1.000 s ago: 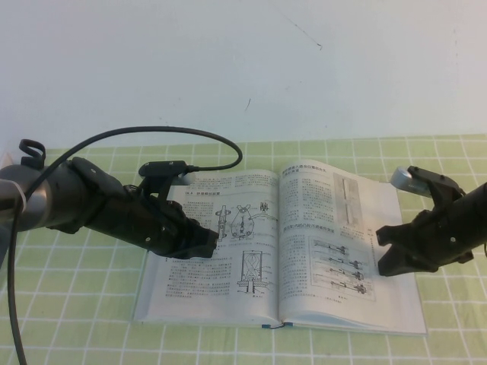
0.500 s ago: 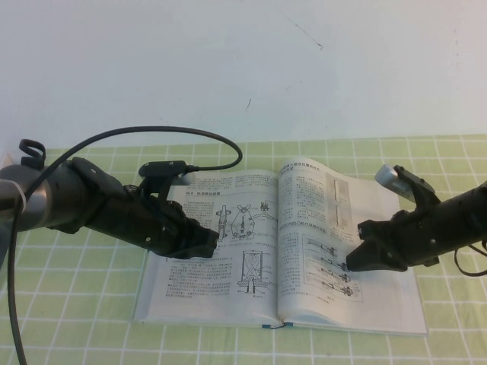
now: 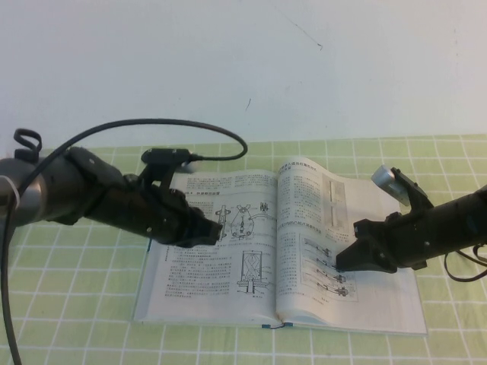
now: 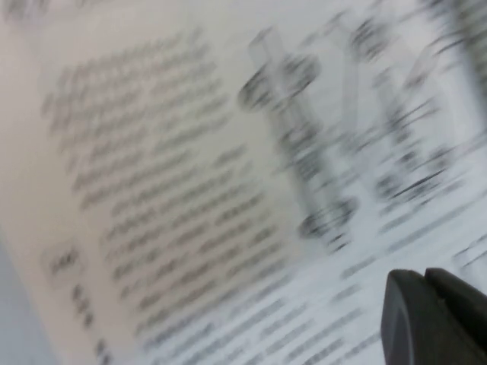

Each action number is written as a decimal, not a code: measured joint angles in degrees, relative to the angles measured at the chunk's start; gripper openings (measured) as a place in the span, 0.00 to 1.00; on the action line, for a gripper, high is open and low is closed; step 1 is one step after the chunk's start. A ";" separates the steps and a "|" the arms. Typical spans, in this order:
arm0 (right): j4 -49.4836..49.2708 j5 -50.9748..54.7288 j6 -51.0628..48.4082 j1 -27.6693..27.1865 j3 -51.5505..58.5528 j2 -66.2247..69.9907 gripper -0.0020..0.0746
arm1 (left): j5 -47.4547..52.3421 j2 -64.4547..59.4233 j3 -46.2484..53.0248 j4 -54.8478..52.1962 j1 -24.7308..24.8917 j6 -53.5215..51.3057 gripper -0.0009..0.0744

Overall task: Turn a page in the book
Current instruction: Open the closed book

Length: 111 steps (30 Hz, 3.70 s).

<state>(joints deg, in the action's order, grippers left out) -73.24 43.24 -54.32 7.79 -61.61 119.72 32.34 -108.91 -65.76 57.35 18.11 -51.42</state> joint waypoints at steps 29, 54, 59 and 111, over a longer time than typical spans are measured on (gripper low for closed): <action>-1.48 0.34 -3.02 0.14 0.00 0.12 0.02 | 0.56 -7.67 -14.92 -16.40 18.67 8.16 0.01; 7.30 -1.93 -0.38 -3.01 0.32 -3.41 0.02 | 0.63 -7.35 -15.67 -34.86 19.42 28.10 0.01; 8.11 -2.65 0.21 -3.01 0.45 -2.84 0.02 | 0.63 -7.35 -15.67 -35.24 19.42 28.30 0.01; 10.06 -2.20 5.00 -3.15 -0.14 -1.76 0.02 | 5.59 1.30 -15.26 -36.81 26.26 17.61 0.01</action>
<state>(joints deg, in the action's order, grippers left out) -63.19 41.04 -49.32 4.64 -61.74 117.95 37.93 -107.61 -81.02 20.55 44.37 -33.81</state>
